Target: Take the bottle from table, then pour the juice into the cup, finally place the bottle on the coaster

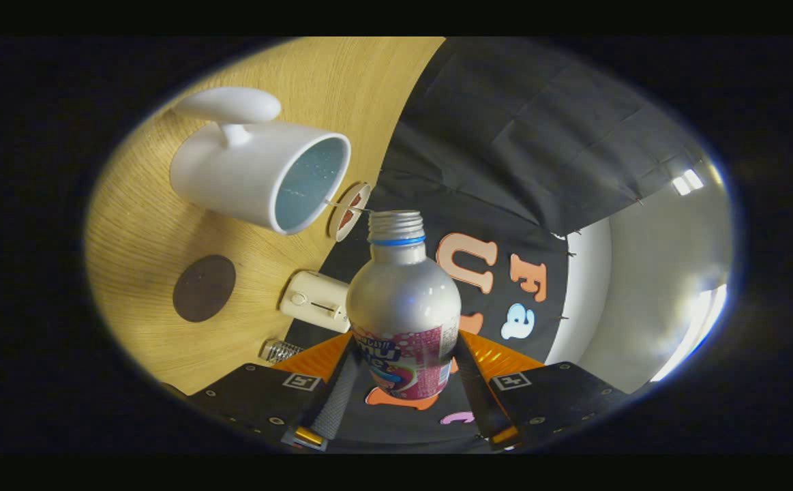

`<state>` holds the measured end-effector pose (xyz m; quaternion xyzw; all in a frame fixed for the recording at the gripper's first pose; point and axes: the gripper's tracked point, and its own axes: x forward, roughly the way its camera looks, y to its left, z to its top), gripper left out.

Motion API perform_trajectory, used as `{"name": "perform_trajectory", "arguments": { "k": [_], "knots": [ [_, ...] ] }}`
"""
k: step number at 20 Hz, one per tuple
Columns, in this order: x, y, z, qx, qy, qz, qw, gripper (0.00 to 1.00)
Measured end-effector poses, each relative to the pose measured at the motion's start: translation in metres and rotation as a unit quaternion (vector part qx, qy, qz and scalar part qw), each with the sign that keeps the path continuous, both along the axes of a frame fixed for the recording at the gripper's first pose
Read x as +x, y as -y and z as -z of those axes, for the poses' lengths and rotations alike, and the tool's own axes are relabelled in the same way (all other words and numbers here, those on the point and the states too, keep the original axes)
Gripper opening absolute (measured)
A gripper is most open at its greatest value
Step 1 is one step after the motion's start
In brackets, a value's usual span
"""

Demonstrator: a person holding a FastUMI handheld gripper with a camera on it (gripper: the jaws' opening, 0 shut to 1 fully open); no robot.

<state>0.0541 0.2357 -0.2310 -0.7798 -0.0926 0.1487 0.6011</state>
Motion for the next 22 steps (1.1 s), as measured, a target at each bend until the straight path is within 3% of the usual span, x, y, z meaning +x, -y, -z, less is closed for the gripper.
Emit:
{"name": "perform_trajectory", "arguments": {
  "k": [4,8,13,16,22],
  "knots": [
    [-0.007,-0.002,0.014,0.018,-0.015,0.001,1.0,0.76],
    [-0.011,0.002,0.031,0.083,-0.061,0.023,0.994,0.76],
    [-0.01,0.013,0.027,0.214,-0.101,0.074,0.969,0.76],
    [-0.007,0.017,0.025,0.306,-0.132,0.103,0.937,0.76],
    [0.015,0.036,0.019,0.479,-0.177,0.162,0.845,0.76]
  ]
}}
